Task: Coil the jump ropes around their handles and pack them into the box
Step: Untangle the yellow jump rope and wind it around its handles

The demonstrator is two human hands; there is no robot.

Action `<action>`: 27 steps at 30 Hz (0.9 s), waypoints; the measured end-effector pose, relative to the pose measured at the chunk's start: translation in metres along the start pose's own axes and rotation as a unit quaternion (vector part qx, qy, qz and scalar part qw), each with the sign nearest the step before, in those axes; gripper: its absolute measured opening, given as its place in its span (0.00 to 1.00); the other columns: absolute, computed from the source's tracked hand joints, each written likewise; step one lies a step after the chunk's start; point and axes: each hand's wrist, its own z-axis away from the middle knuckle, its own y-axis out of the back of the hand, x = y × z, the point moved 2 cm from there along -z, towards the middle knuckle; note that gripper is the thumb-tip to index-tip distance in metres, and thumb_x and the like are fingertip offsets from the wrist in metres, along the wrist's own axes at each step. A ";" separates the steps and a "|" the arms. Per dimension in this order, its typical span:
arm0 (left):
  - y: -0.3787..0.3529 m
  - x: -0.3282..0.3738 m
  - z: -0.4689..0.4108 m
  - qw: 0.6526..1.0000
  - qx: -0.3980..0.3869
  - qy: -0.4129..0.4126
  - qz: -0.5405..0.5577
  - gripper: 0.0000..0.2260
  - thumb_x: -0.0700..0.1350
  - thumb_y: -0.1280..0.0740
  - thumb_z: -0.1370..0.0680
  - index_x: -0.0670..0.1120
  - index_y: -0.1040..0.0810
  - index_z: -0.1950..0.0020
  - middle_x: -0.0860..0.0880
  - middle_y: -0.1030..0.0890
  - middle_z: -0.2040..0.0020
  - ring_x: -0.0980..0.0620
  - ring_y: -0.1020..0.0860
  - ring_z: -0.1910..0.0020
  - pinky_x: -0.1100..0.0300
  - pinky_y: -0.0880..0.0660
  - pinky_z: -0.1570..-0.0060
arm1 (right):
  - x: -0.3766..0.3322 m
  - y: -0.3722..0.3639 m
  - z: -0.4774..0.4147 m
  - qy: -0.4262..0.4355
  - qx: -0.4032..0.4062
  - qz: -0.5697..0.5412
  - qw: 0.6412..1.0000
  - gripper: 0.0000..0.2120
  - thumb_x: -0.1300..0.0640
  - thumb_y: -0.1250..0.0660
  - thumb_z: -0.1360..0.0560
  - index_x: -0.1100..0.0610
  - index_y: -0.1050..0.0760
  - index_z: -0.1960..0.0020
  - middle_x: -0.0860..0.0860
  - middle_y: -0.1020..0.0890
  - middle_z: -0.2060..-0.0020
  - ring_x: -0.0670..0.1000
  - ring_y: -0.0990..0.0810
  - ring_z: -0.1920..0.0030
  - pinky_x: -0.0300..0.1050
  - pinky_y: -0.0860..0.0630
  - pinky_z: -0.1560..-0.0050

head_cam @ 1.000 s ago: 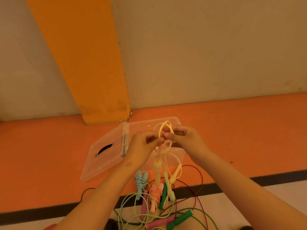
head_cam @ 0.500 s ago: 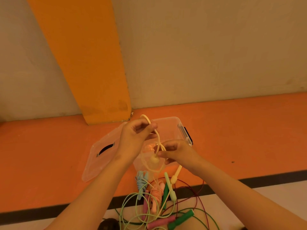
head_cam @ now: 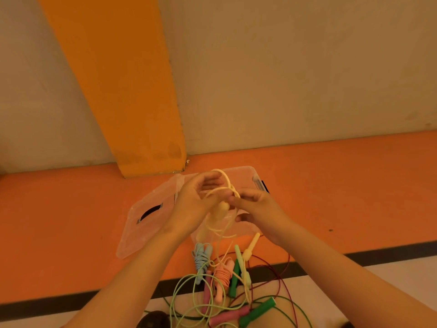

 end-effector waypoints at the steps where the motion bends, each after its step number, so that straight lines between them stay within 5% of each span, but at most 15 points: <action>1: -0.001 -0.001 0.002 0.999 -0.007 -0.010 -0.053 0.21 0.45 0.23 0.31 0.49 0.23 0.39 0.56 0.21 0.45 0.58 0.22 0.45 0.65 0.25 0.46 | -0.002 0.001 0.000 0.005 0.010 -0.013 1.000 0.03 0.61 0.32 0.26 0.59 0.19 0.55 0.51 0.19 0.65 0.46 0.22 0.63 0.38 0.24 0.66; 6: -0.007 -0.004 0.006 0.989 -0.023 -0.060 -0.133 0.19 0.42 0.23 0.32 0.55 0.24 0.45 0.60 0.21 0.49 0.66 0.24 0.51 0.70 0.29 0.53 | -0.008 0.007 -0.001 0.018 0.034 -0.040 0.998 0.05 0.62 0.34 0.24 0.60 0.20 0.52 0.53 0.17 0.60 0.48 0.18 0.58 0.38 0.24 0.67; 11: -0.009 -0.007 0.005 0.989 -0.033 -0.071 -0.125 0.17 0.42 0.33 0.22 0.50 0.27 0.33 0.57 0.22 0.40 0.63 0.25 0.41 0.66 0.29 0.40 | -0.009 0.011 -0.002 0.019 0.048 0.003 0.999 0.05 0.61 0.34 0.23 0.59 0.20 0.52 0.52 0.16 0.61 0.47 0.17 0.61 0.37 0.24 0.67; 14: -0.010 -0.004 0.007 0.988 -0.029 -0.086 -0.128 0.16 0.44 0.36 0.20 0.50 0.29 0.32 0.59 0.24 0.39 0.68 0.28 0.40 0.73 0.33 0.43 | -0.005 0.013 -0.003 0.013 0.061 0.025 0.998 0.04 0.60 0.33 0.24 0.59 0.20 0.54 0.53 0.16 0.63 0.48 0.17 0.63 0.37 0.24 0.67; 16: -0.010 -0.002 0.007 0.990 -0.024 -0.094 -0.106 0.15 0.46 0.38 0.19 0.50 0.30 0.33 0.59 0.24 0.41 0.67 0.27 0.42 0.69 0.30 0.43 | -0.003 0.014 -0.004 0.012 0.066 0.043 0.997 0.04 0.61 0.33 0.24 0.60 0.20 0.54 0.53 0.16 0.64 0.48 0.18 0.65 0.36 0.24 0.68; 23: 0.003 -0.001 0.002 0.996 0.074 -0.033 0.038 0.06 0.46 0.38 0.19 0.54 0.30 0.43 0.49 0.20 0.46 0.57 0.21 0.48 0.64 0.26 0.50 | 0.003 0.020 -0.005 -0.003 0.091 0.070 0.993 0.06 0.62 0.34 0.23 0.64 0.20 0.51 0.54 0.19 0.67 0.47 0.20 0.69 0.36 0.26 0.71; 27: 0.015 -0.008 0.000 0.988 0.154 -0.019 -0.024 0.08 0.45 0.38 0.19 0.54 0.29 0.41 0.50 0.23 0.52 0.56 0.23 0.59 0.64 0.26 0.60 | -0.003 0.022 -0.006 0.011 0.097 0.041 0.994 0.06 0.61 0.33 0.24 0.64 0.21 0.53 0.53 0.19 0.69 0.47 0.21 0.70 0.36 0.26 0.70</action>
